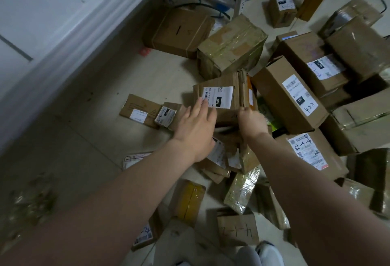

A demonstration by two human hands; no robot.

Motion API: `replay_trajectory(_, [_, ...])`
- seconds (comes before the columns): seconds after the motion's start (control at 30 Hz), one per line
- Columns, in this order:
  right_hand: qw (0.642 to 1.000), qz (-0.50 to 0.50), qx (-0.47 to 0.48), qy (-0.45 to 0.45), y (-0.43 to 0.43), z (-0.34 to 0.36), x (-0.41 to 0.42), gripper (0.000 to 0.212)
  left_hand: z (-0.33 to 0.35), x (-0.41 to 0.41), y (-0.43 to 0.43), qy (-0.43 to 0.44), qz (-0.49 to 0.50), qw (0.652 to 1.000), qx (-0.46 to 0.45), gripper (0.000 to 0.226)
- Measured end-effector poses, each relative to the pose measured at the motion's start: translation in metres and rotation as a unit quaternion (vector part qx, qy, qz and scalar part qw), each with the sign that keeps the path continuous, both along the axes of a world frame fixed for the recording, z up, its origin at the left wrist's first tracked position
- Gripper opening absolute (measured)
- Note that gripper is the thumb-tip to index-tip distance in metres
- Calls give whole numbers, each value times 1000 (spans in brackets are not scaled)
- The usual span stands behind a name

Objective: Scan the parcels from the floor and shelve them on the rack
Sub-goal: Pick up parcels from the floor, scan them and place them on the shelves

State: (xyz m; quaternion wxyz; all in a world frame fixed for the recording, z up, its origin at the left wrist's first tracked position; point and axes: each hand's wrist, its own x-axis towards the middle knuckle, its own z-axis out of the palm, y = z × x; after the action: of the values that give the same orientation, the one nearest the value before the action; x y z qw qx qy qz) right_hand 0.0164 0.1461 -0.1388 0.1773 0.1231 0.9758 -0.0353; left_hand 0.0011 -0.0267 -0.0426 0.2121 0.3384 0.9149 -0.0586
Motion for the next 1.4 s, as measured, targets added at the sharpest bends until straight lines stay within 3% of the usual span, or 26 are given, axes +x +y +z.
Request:
replay_trajectory(0.23, [997, -31, -53, 51, 12, 67, 1, 30, 35, 11, -14, -65, 60, 996, -18, 83])
replay_trajectory(0.33, [984, -118, -122, 49, 13, 88, 8, 22, 58, 16, -19, -80, 76, 994, -27, 82])
replay_trajectory(0.4, [951, -220, -213, 48, 11, 88, 9, 20, 66, 18, -18, -73, 74, 994, -18, 80])
replay_trajectory(0.5, [856, -371, -356, 53, 7, 73, 10, 39, 64, 20, -8, -58, 61, 996, -8, 78])
replay_trajectory(0.6, [780, -466, -415, 57, 8, 50, 8, 56, 48, 17, 4, -53, 55, 997, 8, 77])
replay_trajectory(0.77, [726, -537, -426, 52, 26, -5, -7, 104, 8, -1, 28, -40, 60, 997, 31, 77])
replay_trajectory(0.87, [699, -558, -446, 33, 37, -34, -18, 117, -17, -13, 35, -39, 68, 996, 43, 75])
replay_trajectory(1.1, [680, -551, -484, 9, 50, -66, -31, 123, -50, -32, 28, -38, 113, 992, 50, 76])
replay_trajectory(1.3, [579, -577, -573, 55, 30, 3, 1, 106, -8, -15, 13, -84, 178, 978, 67, 75])
replay_trajectory(1.4, [532, -596, -595, 90, 18, 74, 22, 98, 43, -6, 14, -179, 343, 912, 135, 82])
